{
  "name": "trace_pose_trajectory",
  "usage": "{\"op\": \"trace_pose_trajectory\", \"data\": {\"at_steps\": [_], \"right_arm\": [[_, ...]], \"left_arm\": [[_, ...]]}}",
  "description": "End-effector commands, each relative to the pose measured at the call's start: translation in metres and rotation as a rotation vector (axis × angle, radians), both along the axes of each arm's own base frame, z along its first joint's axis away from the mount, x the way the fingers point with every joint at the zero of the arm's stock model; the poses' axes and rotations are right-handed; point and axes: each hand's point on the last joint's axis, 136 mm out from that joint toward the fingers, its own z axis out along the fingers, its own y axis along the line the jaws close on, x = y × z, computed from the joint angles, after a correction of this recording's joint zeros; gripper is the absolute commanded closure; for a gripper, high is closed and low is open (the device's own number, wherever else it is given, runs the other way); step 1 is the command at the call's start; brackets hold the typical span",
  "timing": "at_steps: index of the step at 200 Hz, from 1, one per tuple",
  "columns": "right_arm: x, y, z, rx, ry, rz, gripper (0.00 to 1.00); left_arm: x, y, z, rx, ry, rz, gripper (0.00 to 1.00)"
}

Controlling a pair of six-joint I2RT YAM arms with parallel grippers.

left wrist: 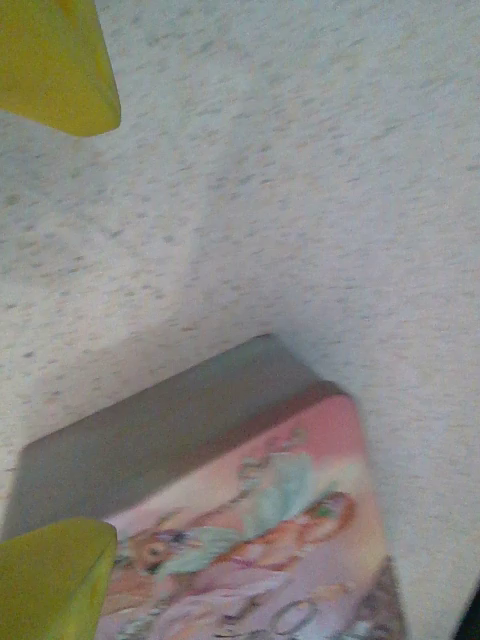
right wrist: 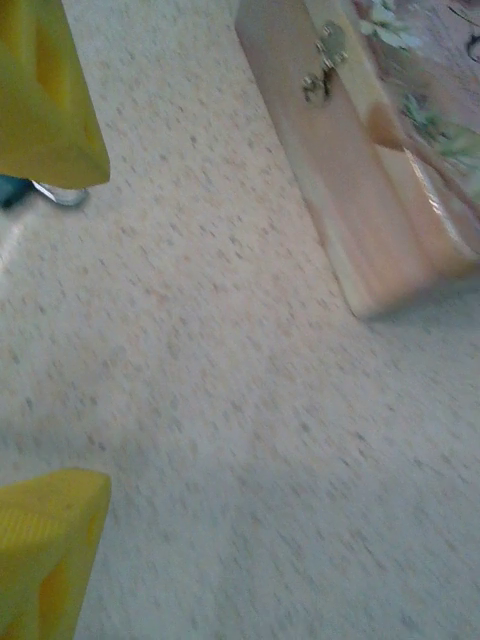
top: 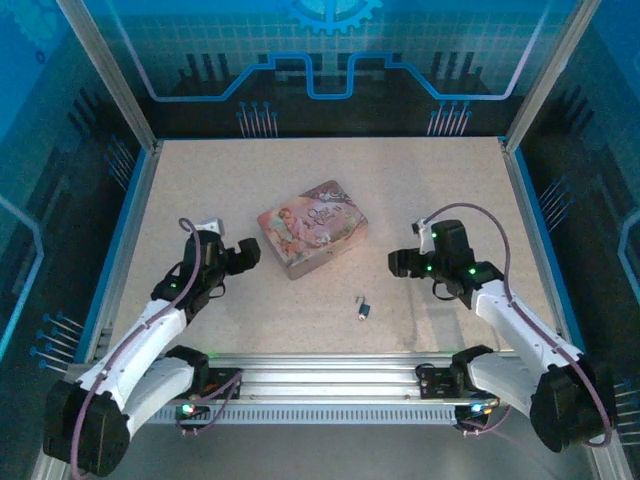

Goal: Unlock a padlock with a key

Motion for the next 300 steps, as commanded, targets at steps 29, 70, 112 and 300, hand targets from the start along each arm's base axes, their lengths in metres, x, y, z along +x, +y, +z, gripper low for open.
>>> {"op": "trace_pose_trajectory", "data": {"at_steps": [29,70,112,300], "right_arm": [[0.041,-0.056,0.033,-0.154,-0.216,-0.144,0.0],[0.064,-0.083,0.026,-0.213,-0.342,-0.201,0.0],[0.086,-0.084,0.015,-0.199,-0.45,-0.182,0.0],[0.112,-0.071,-0.032,-0.164,-0.452,-0.118,0.0]], "left_arm": [[0.035,0.012,0.043,0.2,-0.258,-0.046,0.01],[0.051,0.009,0.031,0.306,-0.301,-0.096,0.01],[0.071,0.016,0.01,0.342,-0.289,-0.092,0.01],[0.093,0.041,-0.047,0.291,-0.312,-0.092,0.01]]}}
